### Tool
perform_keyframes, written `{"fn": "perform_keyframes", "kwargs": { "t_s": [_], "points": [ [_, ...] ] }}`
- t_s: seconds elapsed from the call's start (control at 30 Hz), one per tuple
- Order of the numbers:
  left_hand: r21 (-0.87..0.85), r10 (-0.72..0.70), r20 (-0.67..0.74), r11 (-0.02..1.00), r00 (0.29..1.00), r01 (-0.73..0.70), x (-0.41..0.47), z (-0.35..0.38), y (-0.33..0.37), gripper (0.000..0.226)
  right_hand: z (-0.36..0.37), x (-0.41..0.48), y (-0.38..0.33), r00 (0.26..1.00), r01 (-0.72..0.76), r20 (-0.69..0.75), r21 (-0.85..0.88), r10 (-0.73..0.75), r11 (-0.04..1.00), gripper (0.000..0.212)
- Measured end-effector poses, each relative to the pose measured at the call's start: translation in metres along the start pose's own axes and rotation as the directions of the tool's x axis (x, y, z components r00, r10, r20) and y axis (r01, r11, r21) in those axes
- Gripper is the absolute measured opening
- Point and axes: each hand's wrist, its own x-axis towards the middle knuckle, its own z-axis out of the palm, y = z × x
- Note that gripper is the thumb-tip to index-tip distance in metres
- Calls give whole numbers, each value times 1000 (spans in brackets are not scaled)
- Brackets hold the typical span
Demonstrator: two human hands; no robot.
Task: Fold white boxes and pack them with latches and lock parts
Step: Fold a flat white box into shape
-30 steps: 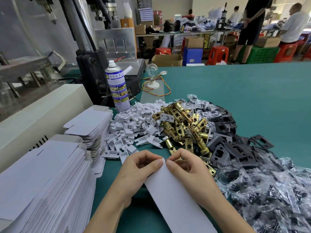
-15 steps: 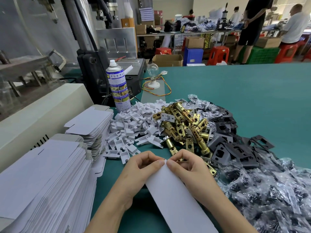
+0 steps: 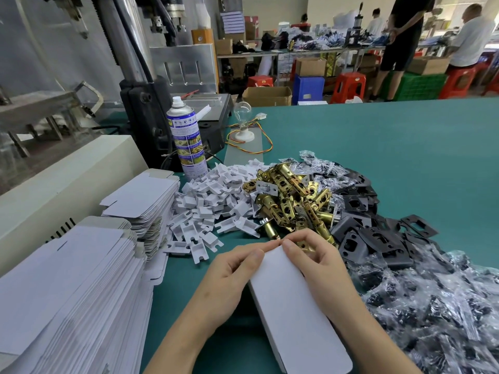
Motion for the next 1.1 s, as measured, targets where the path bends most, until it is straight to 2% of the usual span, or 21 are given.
{"fn": "perform_keyframes", "kwargs": {
  "t_s": [0.1, 0.27, 0.37, 0.47, 0.7, 0.8, 0.9, 0.97, 1.03, 1.1],
  "points": [
    [41, -6, 20, 999, 1000, 5, -1, -2, 3, 31, 1, 0, 1, 1000, -19, -7, -6, 19, 1000, 13],
    [129, 5, -175, 992, 985, 17, 0, -6, 3, 22, 5, -2, 4, 997, -71, -40, 27, 72, 997, 11],
    [85, -24, -164, 996, 986, 39, 0, -5, 2, 15, 5, -2, 5, 994, -95, -45, 33, 97, 995, 13],
    [36, -37, -158, 998, 987, 43, 0, -4, 1, 26, 4, -2, 5, 993, -108, -39, 43, 109, 993, 13],
    [55, -49, -134, 997, 990, 57, -1, -5, 1, 26, 5, -4, 4, 994, -104, -45, 6, 104, 995, 15],
    [-96, -148, -147, 986, 978, 135, -1, -6, 5, 26, 8, -4, 2, 995, -101, -12, -20, 101, 995, 21],
    [-251, -274, -258, 945, 927, 209, 2, -12, 6, 39, 9, -7, 2, 996, 79, 61, -217, -67, 973, 48],
    [-290, -316, -270, 928, 909, 236, 2, -17, 5, 39, 11, -11, 2, 958, 285, 157, -413, -240, 865, 57],
    [-255, -314, -233, 933, 920, 254, -1, -17, 3, 27, 14, -13, 5, 897, 442, 251, -480, -365, 757, 54],
    [-164, -284, -225, 954, 932, 251, -2, -17, 2, 23, 15, -12, 5, 895, 442, 260, -417, -362, 795, 42]
  ]
}}
